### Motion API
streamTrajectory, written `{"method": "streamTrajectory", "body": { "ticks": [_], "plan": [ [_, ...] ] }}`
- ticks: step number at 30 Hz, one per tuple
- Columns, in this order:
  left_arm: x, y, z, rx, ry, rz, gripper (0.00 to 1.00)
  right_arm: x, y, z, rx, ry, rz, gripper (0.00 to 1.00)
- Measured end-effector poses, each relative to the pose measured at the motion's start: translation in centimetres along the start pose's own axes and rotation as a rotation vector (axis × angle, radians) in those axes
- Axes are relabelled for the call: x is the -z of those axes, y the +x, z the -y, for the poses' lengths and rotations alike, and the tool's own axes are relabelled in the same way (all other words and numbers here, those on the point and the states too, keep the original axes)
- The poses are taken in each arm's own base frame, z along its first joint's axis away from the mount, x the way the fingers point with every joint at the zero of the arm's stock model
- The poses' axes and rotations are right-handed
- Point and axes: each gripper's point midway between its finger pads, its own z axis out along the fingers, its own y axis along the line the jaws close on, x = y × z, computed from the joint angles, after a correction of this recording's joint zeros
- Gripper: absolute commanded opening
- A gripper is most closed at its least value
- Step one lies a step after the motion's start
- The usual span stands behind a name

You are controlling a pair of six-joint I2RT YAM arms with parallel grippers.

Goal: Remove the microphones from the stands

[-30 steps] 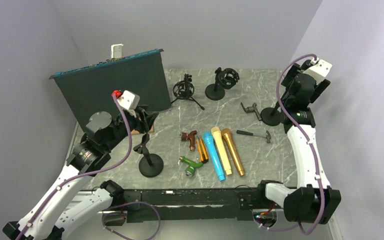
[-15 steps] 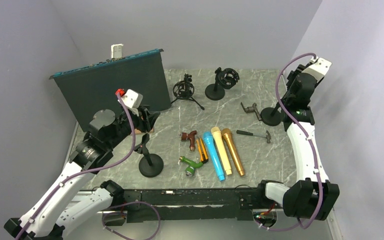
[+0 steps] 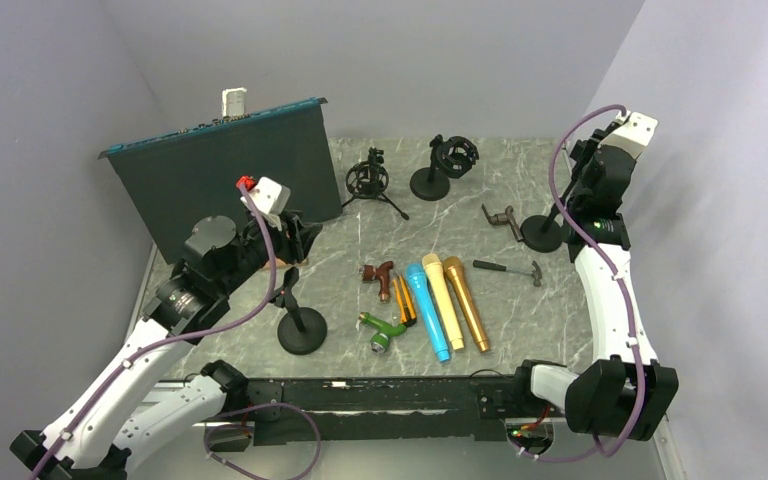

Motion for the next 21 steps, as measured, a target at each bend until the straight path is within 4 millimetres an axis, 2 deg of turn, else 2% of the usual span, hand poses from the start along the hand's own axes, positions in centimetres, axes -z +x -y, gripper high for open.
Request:
{"method": "streamTrajectory", "body": {
  "ticks": [6, 15, 18, 21],
  "plan": [
    [-0.3, 0.3, -0.1, 0.001, -0.002, -0.012, 0.51, 0.2, -0.6, 0.1, 0.014, 0.0, -0.004, 0.0],
    [-0.9, 0.9, -0.3, -0.001, -0.012, -0.035, 0.5, 0.5, -4.5, -0.2, -0.008, -0.022, 0.063, 0.0],
    [-1.0, 1.1, -0.3, -0.002, -0.012, -0.042, 0.5, 0.7, -5.4, -1.4, -0.01, -0.094, 0.078, 0.0],
    [-1.2, 1.3, -0.3, -0.001, -0.013, -0.05, 0.52, 1.1, -5.9, -3.7, -0.002, -0.231, 0.088, 0.0]
  ]
}}
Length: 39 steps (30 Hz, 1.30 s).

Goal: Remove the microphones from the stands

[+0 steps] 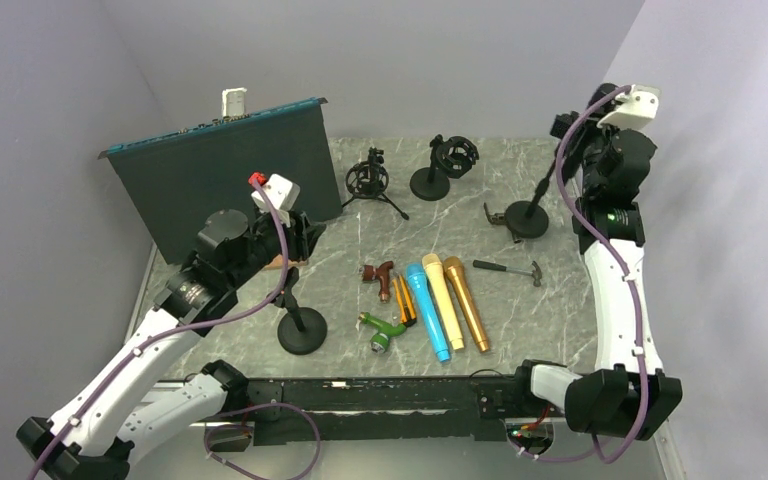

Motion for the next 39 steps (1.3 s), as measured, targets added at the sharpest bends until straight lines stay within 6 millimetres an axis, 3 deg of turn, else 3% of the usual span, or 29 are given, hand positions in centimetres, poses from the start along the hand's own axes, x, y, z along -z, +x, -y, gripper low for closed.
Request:
{"method": "streamTrajectory", "body": {
  "ticks": [7, 14, 20, 24, 30, 39],
  "plan": [
    [-0.4, 0.5, -0.2, 0.0, -0.009, -0.018, 0.56, 0.4, -0.7, -8.5, -0.007, -0.354, 0.0, 0.0],
    [-0.9, 1.0, -0.4, 0.002, -0.015, -0.037, 0.56, 3.2, 0.9, -16.9, 0.016, -0.656, -0.034, 0.0],
    [-1.2, 0.7, -0.4, 0.004, -0.005, -0.025, 0.59, 5.0, 3.2, -21.8, 0.053, -0.866, -0.068, 0.0],
    [-1.2, 0.6, 0.4, 0.002, 0.047, 0.012, 0.61, 5.7, 5.1, -23.8, 0.07, -0.975, -0.091, 0.0],
    [-1.3, 0.9, 2.1, 0.012, 0.155, 0.087, 0.62, 7.1, 5.0, -24.9, 0.073, -1.083, -0.008, 0.0],
    [-6.3, -1.4, 5.2, 0.098, 0.331, 0.13, 0.66, 8.1, 5.1, -25.0, 0.082, -1.125, 0.027, 0.0]
  ]
}}
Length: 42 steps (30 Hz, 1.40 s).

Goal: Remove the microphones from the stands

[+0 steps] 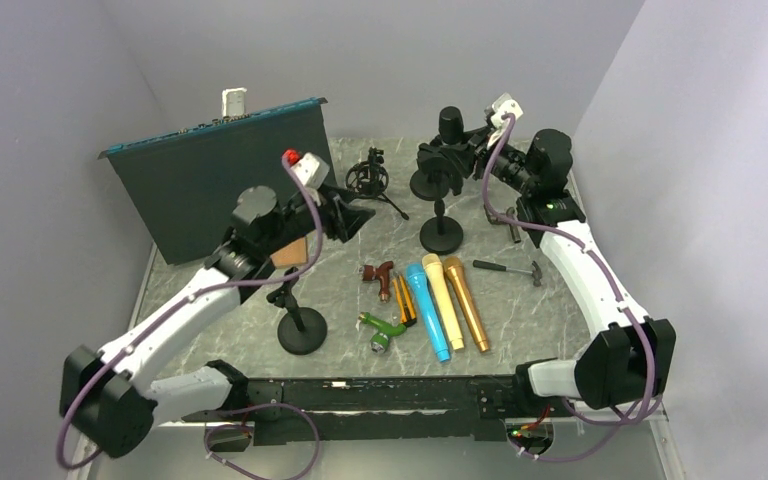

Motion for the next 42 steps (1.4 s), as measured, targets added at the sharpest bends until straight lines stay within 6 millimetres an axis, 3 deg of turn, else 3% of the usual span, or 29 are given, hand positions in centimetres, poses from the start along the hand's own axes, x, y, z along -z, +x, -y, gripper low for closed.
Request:
{"method": "streamTrajectory", "body": {
  "ticks": [6, 16, 25, 32, 35, 40, 42],
  "plan": [
    [-5.8, -1.8, -0.3, -0.03, 0.101, 0.041, 0.69, 0.5, 0.0, -0.2, 0.014, -0.018, 0.002, 0.0],
    [-13.9, -1.2, -1.8, -0.188, 0.272, 0.02, 0.61, 0.8, 0.0, -0.5, 0.016, -0.062, 0.005, 0.0],
    [-16.6, -0.5, -1.4, -0.248, 0.5, 0.024, 0.66, 0.8, 0.0, -0.9, 0.026, -0.084, 0.008, 0.0],
    [-17.5, 1.0, -0.7, -0.238, 0.605, 0.039, 0.63, 0.8, 0.0, -1.1, 0.035, -0.101, 0.009, 0.0],
    [-17.8, 1.7, -0.7, -0.224, 0.627, 0.038, 0.54, 0.8, 0.0, -1.2, 0.038, -0.104, 0.009, 0.0],
    [-17.8, 1.8, -0.6, -0.207, 0.638, 0.042, 0.0, 0.9, 0.4, -1.3, 0.021, -0.11, -0.005, 0.0],
    [-17.8, 1.8, -0.5, -0.189, 0.638, 0.038, 0.0, 1.0, 0.7, -1.5, 0.008, -0.121, -0.018, 0.0]
  ]
}}
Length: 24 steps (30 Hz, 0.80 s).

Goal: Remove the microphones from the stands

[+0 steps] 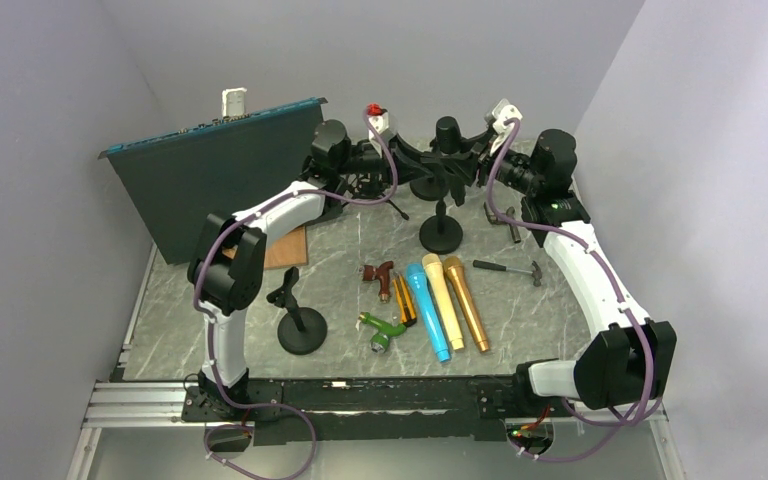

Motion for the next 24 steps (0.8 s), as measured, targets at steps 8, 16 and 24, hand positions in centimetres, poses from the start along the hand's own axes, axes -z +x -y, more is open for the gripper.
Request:
{"method": "streamTrajectory", "body": {
  "ticks": [8, 16, 24],
  "plan": [
    [0.1, 0.2, 0.2, 0.04, -0.001, 0.004, 0.0, 0.1, 0.3, 0.1, -0.017, 0.013, -0.015, 0.0],
    [-0.2, 0.3, 0.0, 0.042, -0.022, -0.013, 0.0, -0.3, -4.5, 1.5, -0.001, 0.046, 0.039, 0.0],
    [-1.1, 0.4, 0.1, 0.027, -0.067, -0.058, 0.0, -0.3, -13.6, 2.4, 0.067, 0.086, 0.189, 0.0]
  ]
}}
